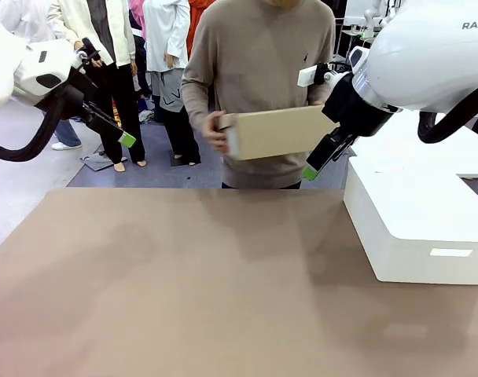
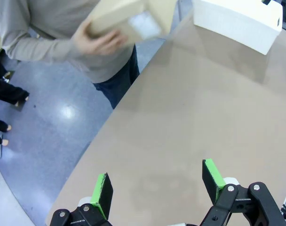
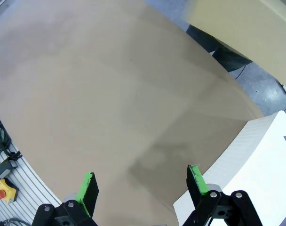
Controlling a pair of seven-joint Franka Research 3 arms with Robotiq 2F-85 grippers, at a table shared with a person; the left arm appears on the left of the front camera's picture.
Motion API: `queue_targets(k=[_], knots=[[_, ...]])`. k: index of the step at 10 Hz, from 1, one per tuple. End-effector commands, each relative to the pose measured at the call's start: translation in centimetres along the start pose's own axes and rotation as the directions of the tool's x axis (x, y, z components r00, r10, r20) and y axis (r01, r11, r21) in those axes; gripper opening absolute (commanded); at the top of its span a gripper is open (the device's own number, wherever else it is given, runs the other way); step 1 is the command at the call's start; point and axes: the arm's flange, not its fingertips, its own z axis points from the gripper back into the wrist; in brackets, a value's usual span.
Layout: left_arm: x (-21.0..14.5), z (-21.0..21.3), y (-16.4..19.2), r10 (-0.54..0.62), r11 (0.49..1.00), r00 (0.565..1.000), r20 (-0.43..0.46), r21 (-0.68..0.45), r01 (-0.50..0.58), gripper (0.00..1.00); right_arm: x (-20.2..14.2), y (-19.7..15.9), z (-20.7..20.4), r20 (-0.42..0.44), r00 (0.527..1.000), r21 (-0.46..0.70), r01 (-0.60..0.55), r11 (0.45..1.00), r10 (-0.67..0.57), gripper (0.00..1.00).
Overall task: Pack the shoes into the box.
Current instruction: Press down on the lid of the Shoes Box.
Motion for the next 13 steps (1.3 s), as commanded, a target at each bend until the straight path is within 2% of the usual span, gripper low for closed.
queue_targets(k=[1, 13], knots=[[-0.13, 0.07, 0.04, 0.009, 1.0, 1.0, -0.006, 0.012, -0.008, 1.0, 0.47, -0.21, 0.16, -0.003, 1.0, 0.006, -0.001, 1.0, 0.001, 1.0], [-0.13, 0.07, 0.04, 0.009, 1.0, 1.0, -0.006, 0.012, -0.008, 1.0, 0.47, -0.21, 0.16, -0.003, 1.0, 0.006, -0.001, 1.0, 0.001, 1.0]])
